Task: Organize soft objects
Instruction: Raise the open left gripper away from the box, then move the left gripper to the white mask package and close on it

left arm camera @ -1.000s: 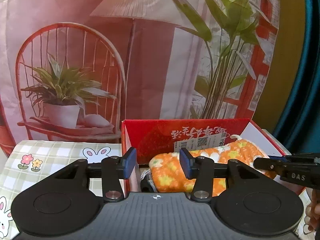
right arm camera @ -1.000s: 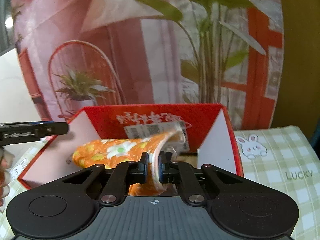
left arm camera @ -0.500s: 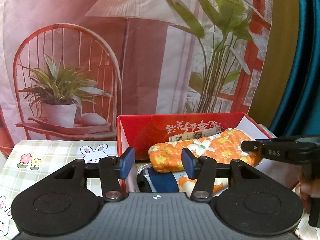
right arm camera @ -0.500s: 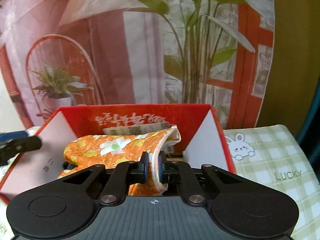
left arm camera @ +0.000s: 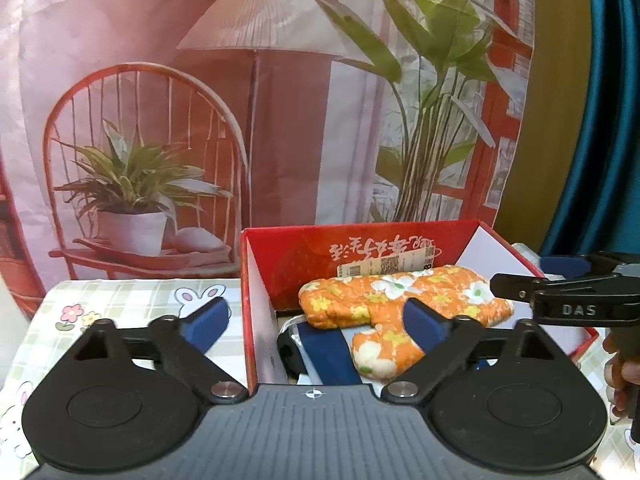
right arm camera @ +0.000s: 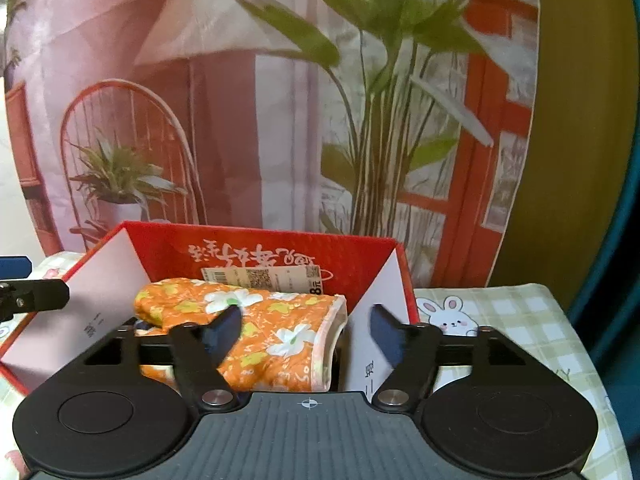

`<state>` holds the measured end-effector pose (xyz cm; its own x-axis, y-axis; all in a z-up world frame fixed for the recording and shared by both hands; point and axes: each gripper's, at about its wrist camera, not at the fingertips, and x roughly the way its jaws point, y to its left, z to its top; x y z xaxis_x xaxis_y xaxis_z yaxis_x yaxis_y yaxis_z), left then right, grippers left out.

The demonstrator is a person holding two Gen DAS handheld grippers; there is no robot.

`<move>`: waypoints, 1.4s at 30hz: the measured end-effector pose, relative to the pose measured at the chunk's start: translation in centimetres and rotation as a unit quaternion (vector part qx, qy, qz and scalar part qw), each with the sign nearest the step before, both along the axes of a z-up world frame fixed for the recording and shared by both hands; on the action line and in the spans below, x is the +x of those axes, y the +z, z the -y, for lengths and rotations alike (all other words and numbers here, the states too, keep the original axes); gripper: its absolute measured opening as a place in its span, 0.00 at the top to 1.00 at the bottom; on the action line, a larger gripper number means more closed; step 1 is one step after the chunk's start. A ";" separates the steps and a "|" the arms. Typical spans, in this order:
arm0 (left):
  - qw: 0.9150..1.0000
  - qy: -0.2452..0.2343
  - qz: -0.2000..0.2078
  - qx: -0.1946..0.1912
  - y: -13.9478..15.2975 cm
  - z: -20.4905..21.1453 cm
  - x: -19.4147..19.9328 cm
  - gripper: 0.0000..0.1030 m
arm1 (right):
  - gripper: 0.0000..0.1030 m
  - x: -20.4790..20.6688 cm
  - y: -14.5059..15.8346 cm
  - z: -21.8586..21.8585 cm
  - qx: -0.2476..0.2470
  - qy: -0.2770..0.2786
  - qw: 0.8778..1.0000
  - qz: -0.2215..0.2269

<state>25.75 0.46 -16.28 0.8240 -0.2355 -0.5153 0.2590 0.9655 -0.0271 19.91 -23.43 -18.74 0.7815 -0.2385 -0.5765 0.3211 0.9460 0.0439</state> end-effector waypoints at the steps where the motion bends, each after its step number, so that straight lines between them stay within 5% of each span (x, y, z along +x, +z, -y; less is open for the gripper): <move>1: 1.000 0.002 0.000 0.000 0.1 0.0 -0.4 0.03 | 0.18 -0.4 0.1 -0.2 0.001 0.000 1.000 0.003; 6: 1.000 0.016 -0.007 0.002 0.3 -0.1 -2.3 0.00 | 0.01 -2.6 0.3 -1.2 0.001 0.012 1.000 0.014; 20: 0.999 0.014 -0.044 0.000 -1.5 0.1 -10.8 0.00 | 0.00 -11.1 -0.4 -4.7 0.029 0.033 0.999 0.025; 32: 0.996 0.018 -0.091 0.019 -6.9 0.2 -16.6 0.00 | 0.00 -18.0 -5.2 -7.5 0.052 0.027 0.998 -0.021; 42: 0.989 0.015 -0.141 0.035 -10.7 0.2 -17.2 0.00 | 0.00 -19.8 -8.3 -8.4 0.063 0.036 0.995 -0.072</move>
